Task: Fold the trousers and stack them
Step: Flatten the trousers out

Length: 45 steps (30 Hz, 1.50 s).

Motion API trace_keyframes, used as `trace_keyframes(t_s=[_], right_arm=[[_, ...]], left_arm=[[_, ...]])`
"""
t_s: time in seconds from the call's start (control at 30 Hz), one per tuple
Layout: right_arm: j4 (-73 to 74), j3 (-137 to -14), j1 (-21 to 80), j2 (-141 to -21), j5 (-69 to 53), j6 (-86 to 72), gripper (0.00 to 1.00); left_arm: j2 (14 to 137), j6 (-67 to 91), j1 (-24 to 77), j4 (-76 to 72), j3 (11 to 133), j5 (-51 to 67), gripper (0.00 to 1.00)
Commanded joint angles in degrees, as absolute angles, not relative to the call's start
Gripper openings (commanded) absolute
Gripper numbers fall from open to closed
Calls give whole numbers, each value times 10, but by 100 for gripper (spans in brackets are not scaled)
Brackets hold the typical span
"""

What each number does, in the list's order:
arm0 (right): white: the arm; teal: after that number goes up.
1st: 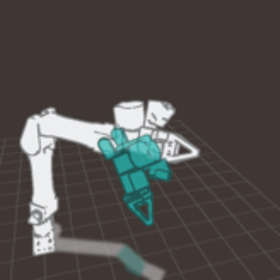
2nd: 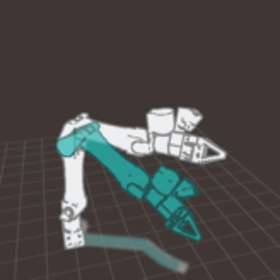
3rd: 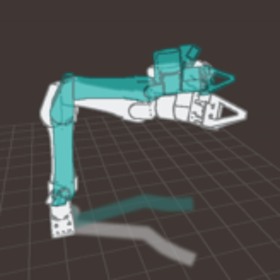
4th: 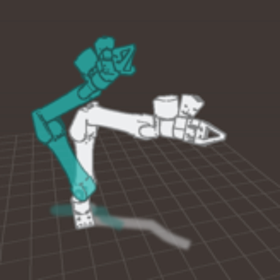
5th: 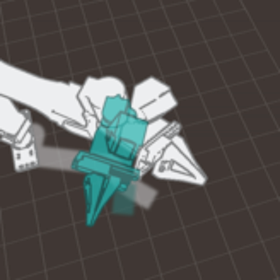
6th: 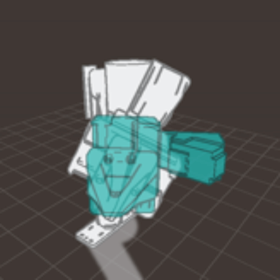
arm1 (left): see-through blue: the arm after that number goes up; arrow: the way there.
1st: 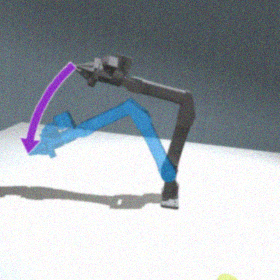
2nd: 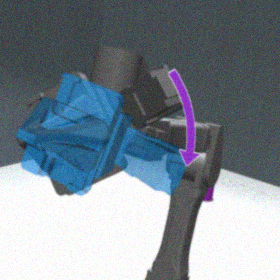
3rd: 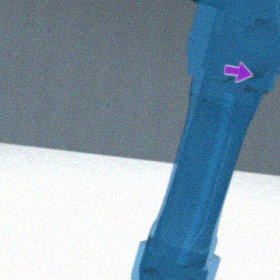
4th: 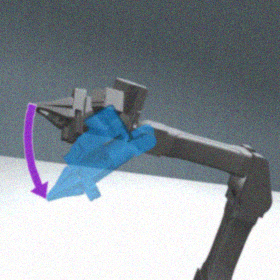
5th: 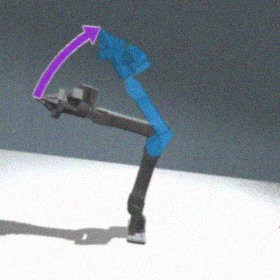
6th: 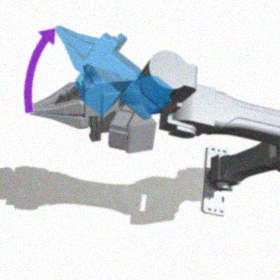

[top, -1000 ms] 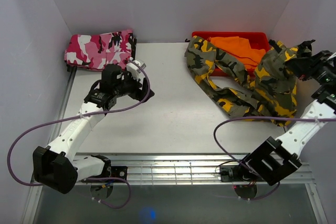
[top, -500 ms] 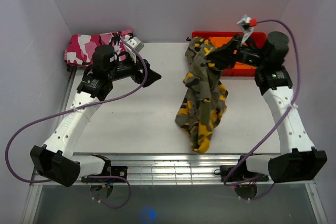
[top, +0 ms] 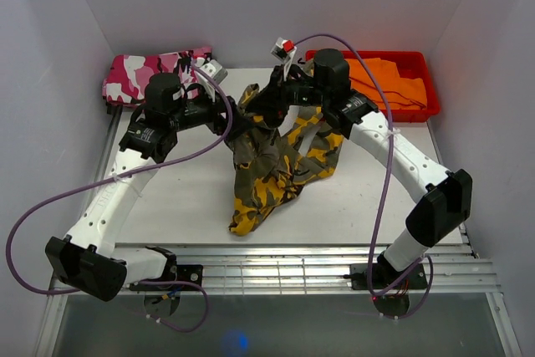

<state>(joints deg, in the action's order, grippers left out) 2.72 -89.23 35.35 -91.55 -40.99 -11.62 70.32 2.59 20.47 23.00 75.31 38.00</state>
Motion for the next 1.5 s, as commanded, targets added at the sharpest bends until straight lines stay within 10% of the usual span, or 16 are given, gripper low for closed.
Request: trace_keyframes(t_s=[0.0, 0.1, 0.17, 0.27, 0.37, 0.8, 1.47], right_arm=[[-63, -961, 376, -911, -404, -131, 8], [-83, -980, 386, -920, -413, -156, 8], [-92, -985, 391, -924, -416, -164, 8], [-63, -995, 388, -928, -411, -160, 14], [-20, -984, 347, -904, -364, -112, 46], [142, -960, 113, -1001, -104, 30, 96], [204, -1156, 67, -1304, -149, 47, 99]], left_arm=[[695, 5, 207, 238, 744, 323, 98], [709, 2, 207, 244, 745, 292, 96], [717, 2, 207, 252, 751, 286, 79], [693, 16, 205, 237, 736, 295, 40], [646, 37, 195, 224, 701, 297, 0], [597, 60, 176, 225, 606, 359, 0], [642, 54, 176, 215, 605, 377, 0]])
